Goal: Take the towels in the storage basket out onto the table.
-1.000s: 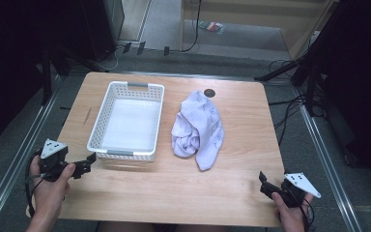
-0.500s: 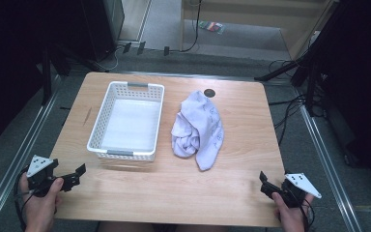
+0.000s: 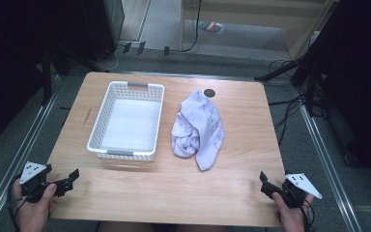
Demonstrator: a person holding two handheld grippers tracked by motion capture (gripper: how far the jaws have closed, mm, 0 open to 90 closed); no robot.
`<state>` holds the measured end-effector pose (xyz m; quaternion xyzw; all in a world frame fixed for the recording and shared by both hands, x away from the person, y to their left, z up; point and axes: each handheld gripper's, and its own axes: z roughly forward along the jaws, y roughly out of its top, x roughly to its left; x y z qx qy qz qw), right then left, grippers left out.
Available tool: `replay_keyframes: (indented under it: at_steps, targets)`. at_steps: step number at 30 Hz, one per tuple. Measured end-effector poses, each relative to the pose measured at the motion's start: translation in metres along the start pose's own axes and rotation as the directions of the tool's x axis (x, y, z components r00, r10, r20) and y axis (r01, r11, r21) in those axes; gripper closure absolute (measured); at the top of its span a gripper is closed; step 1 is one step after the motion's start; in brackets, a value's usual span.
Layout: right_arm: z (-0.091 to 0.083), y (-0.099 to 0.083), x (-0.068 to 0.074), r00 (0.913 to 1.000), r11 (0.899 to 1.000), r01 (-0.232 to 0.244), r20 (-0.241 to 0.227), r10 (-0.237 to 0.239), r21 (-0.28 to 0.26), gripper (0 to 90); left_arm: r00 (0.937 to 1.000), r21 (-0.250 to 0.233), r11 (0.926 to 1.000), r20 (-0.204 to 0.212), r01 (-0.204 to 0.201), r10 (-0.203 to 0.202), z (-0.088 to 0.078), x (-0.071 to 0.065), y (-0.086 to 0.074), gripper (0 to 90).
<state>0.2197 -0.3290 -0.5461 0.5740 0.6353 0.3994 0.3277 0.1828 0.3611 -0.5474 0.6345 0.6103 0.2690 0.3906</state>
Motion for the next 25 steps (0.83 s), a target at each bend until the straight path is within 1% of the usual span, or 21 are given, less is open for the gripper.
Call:
replay_keyframes:
  at_steps: [1,3,4,6,7,8,9,11,12,13,16,17,20,22,23,25]
  targets:
    - [-0.0002,0.0,0.0001,1.0,1.0,-0.001,-0.001,0.001,0.0,8.3,1.0,0.007,1.0,-0.005,-0.006,0.006,0.001,0.0027,-0.0022,0.0]
    - [-0.0002,-0.0001,0.0001,1.0,1.0,-0.001,0.0,0.001,0.0,8.3,0.9999,0.005,1.0,-0.012,-0.008,0.008,0.0017,0.0039,-0.0032,0.0]
    - [-0.0003,-0.0001,0.0001,1.0,1.0,-0.002,0.0,0.002,0.0,8.3,0.9997,-0.001,0.9999,-0.023,-0.012,0.012,0.0017,0.0059,-0.0043,0.0]
    - [-0.0003,-0.0001,0.0002,1.0,1.0,-0.001,0.0,0.001,-0.001,8.3,0.9996,0.002,0.9999,-0.026,-0.013,0.013,0.0011,0.0068,-0.0044,0.0]
    - [-0.0003,-0.0001,0.0002,1.0,1.0,-0.001,-0.002,0.001,0.0,8.3,0.9998,0.011,0.9999,-0.02,0.003,-0.003,0.002,0.0083,-0.0047,0.0]
    - [-0.0003,-0.0001,0.0002,1.0,1.0,-0.001,-0.002,0.001,0.0,8.3,0.9998,0.011,0.9999,-0.02,0.003,-0.003,0.002,0.0083,-0.0047,0.0]
    - [-0.0003,-0.0001,0.0002,1.0,1.0,-0.001,-0.003,0.001,0.0,8.3,0.9998,0.001,0.9999,-0.015,0.013,-0.013,0.0015,0.0085,-0.0051,0.0]
    - [-0.0004,-0.0001,0.0001,1.0,1.0,-0.001,-0.003,0.001,0.0,8.3,0.9998,0.008,0.9998,-0.016,0.015,-0.015,0.0016,0.0091,-0.0049,0.0]
    - [-0.0005,-0.0001,0.0001,1.0,1.0,-0.001,-0.002,0.001,-0.001,8.3,0.9995,0.01,0.9996,-0.017,0.027,-0.027,0.0023,0.0097,-0.0048,0.0]
    - [-0.0004,-0.0002,0.0002,1.0,1.0,-0.001,-0.002,0.001,-0.001,8.3,0.9994,0.01,0.9995,-0.017,0.031,-0.031,0.0022,0.0102,-0.0048,0.0]
    - [-0.0004,-0.0002,0.0004,1.0,1.0,-0.002,-0.002,0.002,0.0,8.3,0.9992,0.016,0.9992,-0.017,0.036,-0.035,0.0028,0.0108,-0.0045,0.0]
    - [-0.0004,-0.0002,0.0002,1.0,1.0,-0.001,-0.002,0.001,-0.001,8.3,0.9991,0.026,0.9988,-0.009,0.042,-0.042,0.0035,0.0108,-0.0043,0.0]
    - [-0.0003,-0.0001,-0.0002,1.0,1.0,0.001,-0.001,-0.001,-0.002,8.3,0.999,0.033,0.9986,-0.016,0.042,-0.042,0.0042,0.0101,-0.0041,0.0]
    - [-0.0003,-0.0001,-0.0004,1.0,1.0,-0.001,0.0,0.001,-0.002,8.3,0.9991,0.039,0.9985,-0.013,0.04,-0.04,0.0047,0.0101,-0.0038,0.0]
    - [-0.0003,-0.0001,-0.0005,1.0,1.0,-0.004,0.0,0.004,-0.004,8.3,0.9989,0.046,0.9979,-0.014,0.046,-0.045,0.0056,0.0105,-0.0034,0.0]
    - [-0.0002,-0.0002,-0.0007,1.0,1.0,-0.005,0.0,0.005,-0.005,8.3,0.9988,0.041,0.998,-0.011,0.049,-0.048,0.0056,0.011,-0.0034,0.0]
